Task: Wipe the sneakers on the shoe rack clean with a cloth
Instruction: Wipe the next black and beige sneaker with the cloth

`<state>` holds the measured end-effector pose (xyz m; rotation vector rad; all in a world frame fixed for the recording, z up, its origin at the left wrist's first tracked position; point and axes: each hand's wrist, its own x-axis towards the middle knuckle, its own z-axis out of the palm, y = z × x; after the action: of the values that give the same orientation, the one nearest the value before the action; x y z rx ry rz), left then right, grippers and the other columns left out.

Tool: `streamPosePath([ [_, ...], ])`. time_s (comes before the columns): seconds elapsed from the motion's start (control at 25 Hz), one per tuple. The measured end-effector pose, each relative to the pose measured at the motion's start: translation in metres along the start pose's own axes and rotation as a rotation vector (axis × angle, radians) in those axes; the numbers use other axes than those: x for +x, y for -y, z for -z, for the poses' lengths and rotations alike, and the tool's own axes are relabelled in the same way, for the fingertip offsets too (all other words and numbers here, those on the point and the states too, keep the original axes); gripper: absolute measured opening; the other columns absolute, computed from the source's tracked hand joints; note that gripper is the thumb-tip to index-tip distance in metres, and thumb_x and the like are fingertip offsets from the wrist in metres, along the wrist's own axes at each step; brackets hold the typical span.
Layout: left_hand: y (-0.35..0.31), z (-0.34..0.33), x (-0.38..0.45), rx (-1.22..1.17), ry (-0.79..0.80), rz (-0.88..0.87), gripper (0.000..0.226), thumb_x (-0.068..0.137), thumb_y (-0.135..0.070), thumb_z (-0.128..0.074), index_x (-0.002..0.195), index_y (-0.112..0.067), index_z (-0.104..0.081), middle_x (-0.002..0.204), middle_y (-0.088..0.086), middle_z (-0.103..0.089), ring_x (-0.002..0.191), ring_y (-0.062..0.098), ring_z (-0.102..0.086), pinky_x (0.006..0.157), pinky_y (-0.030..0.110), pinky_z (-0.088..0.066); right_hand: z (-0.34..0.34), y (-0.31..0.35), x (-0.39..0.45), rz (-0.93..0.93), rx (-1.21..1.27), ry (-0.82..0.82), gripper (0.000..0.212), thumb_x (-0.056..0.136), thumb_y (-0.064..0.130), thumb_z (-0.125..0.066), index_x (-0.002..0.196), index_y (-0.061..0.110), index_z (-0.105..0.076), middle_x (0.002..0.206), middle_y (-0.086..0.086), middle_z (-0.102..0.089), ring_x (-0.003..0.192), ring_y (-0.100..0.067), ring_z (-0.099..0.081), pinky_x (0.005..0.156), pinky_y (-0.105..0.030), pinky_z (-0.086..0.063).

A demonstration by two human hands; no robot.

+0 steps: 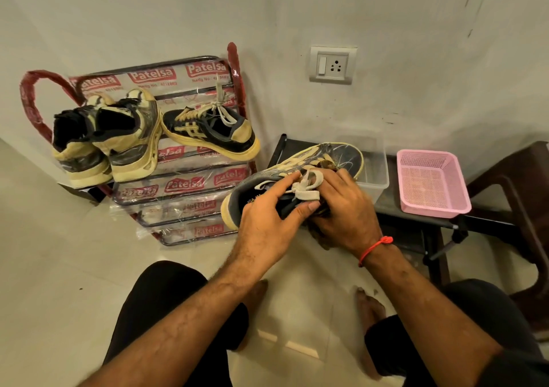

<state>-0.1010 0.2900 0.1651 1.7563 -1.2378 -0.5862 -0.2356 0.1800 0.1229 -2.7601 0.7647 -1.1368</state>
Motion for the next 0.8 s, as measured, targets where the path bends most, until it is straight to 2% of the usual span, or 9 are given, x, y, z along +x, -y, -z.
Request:
streamPosePath([
  [0.08,0.008,0.0,0.004,-0.163,-0.053,0.029,0.049,0.087,-0.031,-0.08,0.133,-0.038,-0.065,0.122,-0.016,-0.072,0.115,-0.002,-0.064,0.101,0.033,-0.055,-0.001,-0.003,0.001,0.018,0.07,0.056,0.052,0.095,0.045,-0.053,0.131,0.007,-0.06,0.131,-0.008,-0.06,0.109,-0.027,-0.056,0.087,-0.041,-0.053],
  [0.16,0.015,0.003,0.009,-0.33,-0.077,0.093,0.045,0.087,-0.022,-0.081,0.129,-0.034,-0.069,0.118,-0.012,-0.075,0.114,0.005,-0.068,0.1,0.039,-0.056,0.002,-0.007,0.005,0.022,0.176,0.089,0.05,0.092,0.035,-0.063,0.135,0.009,-0.056,0.135,-0.008,-0.057,0.12,-0.026,-0.055,0.099,-0.042,-0.049],
  [0.24,0.019,0.008,0.014,-0.448,-0.128,0.173,0.044,0.087,-0.019,-0.08,0.129,-0.025,-0.071,0.116,-0.007,-0.076,0.112,0.012,-0.07,0.101,0.043,-0.056,0.009,-0.01,0.009,-0.181,0.401,-0.01,0.052,0.086,0.027,-0.077,0.131,0.013,-0.056,0.13,-0.004,-0.058,0.123,-0.018,-0.054,0.105,-0.035,-0.045],
  [0.32,0.02,0.012,0.017,-0.51,-0.169,0.206,0.046,0.084,-0.03,-0.082,0.127,-0.018,-0.072,0.113,-0.003,-0.077,0.11,0.016,-0.072,0.1,0.045,-0.056,0.018,-0.009,0.014,-0.502,0.712,-0.222,0.051,0.079,0.024,-0.081,0.123,0.015,-0.058,0.119,-0.002,-0.061,0.112,-0.014,-0.06,0.1,-0.033,-0.05],
  [0.4,0.019,0.011,0.015,-0.493,-0.184,0.19,0.051,0.076,-0.042,-0.083,0.121,-0.019,-0.074,0.109,-0.002,-0.078,0.106,0.016,-0.073,0.095,0.044,-0.059,0.02,0.0,0.016,-0.554,0.833,-0.247,0.048,0.08,0.015,-0.081,0.122,0.012,-0.058,0.12,-0.006,-0.06,0.111,-0.015,-0.061,0.1,-0.035,-0.051],
  [0.52,0.021,0.005,0.013,-0.419,-0.203,0.115,0.031,0.08,-0.027,-0.084,0.11,-0.023,-0.077,0.102,-0.002,-0.078,0.098,0.022,-0.074,0.087,0.048,-0.062,0.008,0.015,0.01,-0.169,0.569,0.029,0.05,0.081,-0.001,-0.075,0.127,0.006,-0.057,0.133,-0.008,-0.055,0.129,-0.018,-0.05,0.112,-0.032,-0.039],
  [0.6,0.022,0.005,0.014,-0.341,-0.211,0.062,0.023,0.083,-0.017,-0.083,0.103,-0.027,-0.077,0.095,-0.002,-0.078,0.089,0.032,-0.072,0.079,0.051,-0.063,0.001,0.001,0.007,-0.082,0.412,0.062,0.049,0.079,-0.008,-0.069,0.126,0.006,-0.06,0.136,-0.007,-0.055,0.133,-0.02,-0.047,0.114,-0.037,-0.037],
  [0.68,0.024,0.008,0.015,-0.233,-0.221,0.013,0.022,0.084,-0.017,-0.083,0.1,-0.031,-0.079,0.087,-0.003,-0.078,0.081,0.033,-0.072,0.076,0.05,-0.062,-0.001,-0.02,0.006,-0.181,0.303,0.0,0.047,0.078,-0.01,-0.064,0.121,0.009,-0.064,0.133,-0.005,-0.058,0.129,-0.021,-0.05,0.111,-0.042,-0.04],
  [0.8,0.032,0.014,0.017,-0.062,-0.239,-0.099,0.03,0.084,-0.015,-0.081,0.103,-0.038,-0.077,0.093,-0.006,-0.076,0.08,0.012,-0.071,0.074,0.037,-0.062,0.007,-0.023,0.004,-0.406,0.334,-0.058,0.044,0.08,-0.007,-0.067,0.119,0.012,-0.065,0.128,-0.004,-0.057,0.122,-0.016,-0.053,0.106,-0.035,-0.044],
])
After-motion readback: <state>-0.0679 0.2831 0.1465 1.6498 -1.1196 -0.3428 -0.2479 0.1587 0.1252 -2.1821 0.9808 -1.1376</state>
